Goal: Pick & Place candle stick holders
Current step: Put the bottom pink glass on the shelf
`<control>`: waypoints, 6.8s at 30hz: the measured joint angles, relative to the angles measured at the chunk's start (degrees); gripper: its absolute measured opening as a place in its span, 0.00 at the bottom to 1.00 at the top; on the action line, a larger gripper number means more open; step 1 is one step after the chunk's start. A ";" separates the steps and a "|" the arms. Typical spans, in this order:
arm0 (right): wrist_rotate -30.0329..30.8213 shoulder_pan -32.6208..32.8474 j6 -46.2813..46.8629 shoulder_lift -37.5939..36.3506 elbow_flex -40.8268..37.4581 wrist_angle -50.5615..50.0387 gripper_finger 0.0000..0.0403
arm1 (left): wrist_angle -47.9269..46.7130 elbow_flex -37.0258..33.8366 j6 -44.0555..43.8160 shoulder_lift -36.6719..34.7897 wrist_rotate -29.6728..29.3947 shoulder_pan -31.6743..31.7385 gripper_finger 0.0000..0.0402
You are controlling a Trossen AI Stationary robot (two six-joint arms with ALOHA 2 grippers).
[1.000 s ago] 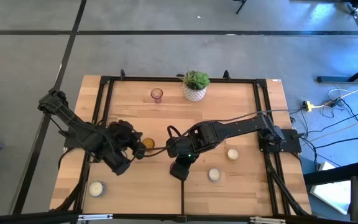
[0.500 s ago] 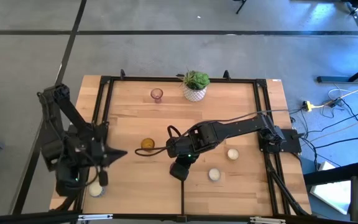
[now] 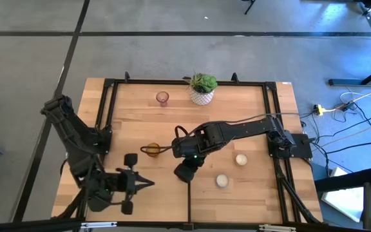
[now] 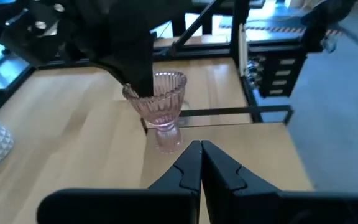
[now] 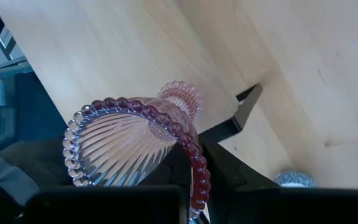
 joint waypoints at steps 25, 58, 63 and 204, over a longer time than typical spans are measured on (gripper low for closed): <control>-3.12 -0.33 4.56 2.16 0.13 1.62 0.06 | -3.97 0.00 12.23 1.41 10.23 5.06 0.00; -2.44 -0.92 1.37 1.29 2.12 -0.07 0.09 | -8.13 0.00 7.14 1.39 8.51 5.54 0.00; -2.65 -0.92 1.17 1.27 2.12 -0.07 0.09 | -9.56 0.00 5.67 1.39 8.34 5.54 0.00; 2.63 -3.61 -2.81 0.55 1.81 5.31 0.32 | -10.06 0.00 2.67 1.37 5.59 5.03 0.00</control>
